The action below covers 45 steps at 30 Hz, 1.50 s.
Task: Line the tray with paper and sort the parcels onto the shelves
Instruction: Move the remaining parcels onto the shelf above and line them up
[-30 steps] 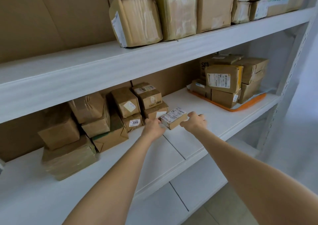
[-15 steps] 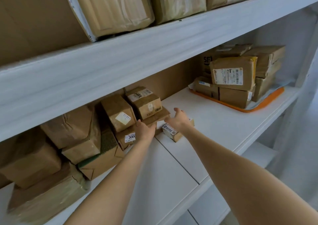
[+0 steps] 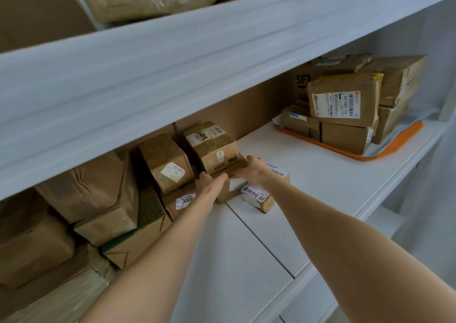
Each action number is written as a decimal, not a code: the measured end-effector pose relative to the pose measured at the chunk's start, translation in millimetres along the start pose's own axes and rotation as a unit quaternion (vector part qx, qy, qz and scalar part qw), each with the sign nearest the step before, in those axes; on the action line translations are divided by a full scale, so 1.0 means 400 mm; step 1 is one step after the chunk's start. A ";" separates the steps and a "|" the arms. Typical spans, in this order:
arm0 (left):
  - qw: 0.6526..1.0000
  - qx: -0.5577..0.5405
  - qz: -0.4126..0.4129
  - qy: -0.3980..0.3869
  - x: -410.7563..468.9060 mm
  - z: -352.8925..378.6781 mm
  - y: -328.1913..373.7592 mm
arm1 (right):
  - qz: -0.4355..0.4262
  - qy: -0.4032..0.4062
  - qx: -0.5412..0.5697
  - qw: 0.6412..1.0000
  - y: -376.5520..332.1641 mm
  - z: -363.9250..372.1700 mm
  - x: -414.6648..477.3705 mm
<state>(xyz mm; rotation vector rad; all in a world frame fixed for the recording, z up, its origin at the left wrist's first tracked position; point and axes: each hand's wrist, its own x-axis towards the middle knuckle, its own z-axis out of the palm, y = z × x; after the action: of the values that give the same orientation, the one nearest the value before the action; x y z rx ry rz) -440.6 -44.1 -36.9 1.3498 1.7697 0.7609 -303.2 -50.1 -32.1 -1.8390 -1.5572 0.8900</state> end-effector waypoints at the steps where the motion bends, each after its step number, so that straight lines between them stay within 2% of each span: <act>1: 1.000 0.017 0.003 -0.005 -0.009 0.003 0.001 | 0.017 0.007 -0.003 1.000 0.007 -0.004 -0.003; 6: 0.998 0.056 0.002 -0.021 -0.062 0.013 0.014 | 0.058 0.020 -0.042 0.997 0.043 -0.029 -0.044; 13: 0.995 0.088 -0.005 -0.053 -0.159 0.019 0.025 | 0.090 0.044 -0.037 0.994 0.078 -0.048 -0.149; 24: 0.985 0.118 -0.046 -0.118 -0.275 -0.011 0.030 | 0.078 0.012 -0.139 0.987 0.120 -0.102 -0.268; 26: 0.985 0.132 -0.050 -0.104 -0.268 -0.031 0.032 | 0.069 0.030 -0.100 0.992 0.122 -0.119 -0.262; 27: 0.987 0.131 -0.047 -0.084 -0.260 -0.042 0.033 | 0.071 0.055 -0.046 0.995 0.120 -0.129 -0.258; 30: 0.999 0.048 -0.019 -0.013 -0.231 -0.072 0.034 | 0.088 0.130 0.116 0.981 0.107 -0.157 -0.244; 32: 1.000 -0.019 -0.013 -0.001 -0.223 -0.080 0.035 | 0.101 0.140 0.162 0.972 0.098 -0.168 -0.237; 34: 0.997 -0.068 -0.028 -0.017 -0.223 -0.075 0.031 | 0.098 0.120 0.177 0.972 0.091 -0.166 -0.231; 38: 0.982 -0.145 -0.087 -0.087 -0.223 -0.047 0.020 | 0.089 0.020 0.181 0.979 0.078 -0.120 -0.223; 40: 0.974 -0.174 -0.098 -0.107 -0.214 -0.044 0.022 | 0.099 0.006 0.190 0.977 0.066 -0.093 -0.222; 42: 0.972 -0.179 -0.098 -0.117 -0.197 -0.050 0.025 | 0.109 0.010 0.191 0.975 0.053 -0.069 -0.218; 45: 0.977 -0.155 -0.088 -0.115 -0.167 -0.072 0.023 | 0.096 -0.026 0.151 0.983 0.035 -0.047 -0.214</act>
<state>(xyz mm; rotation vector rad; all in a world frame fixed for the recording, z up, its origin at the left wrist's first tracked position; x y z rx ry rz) -450.8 -106.5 0.4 1.0147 1.4942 0.7180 -288.7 -136.9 -20.2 -1.7743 -1.2080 1.2007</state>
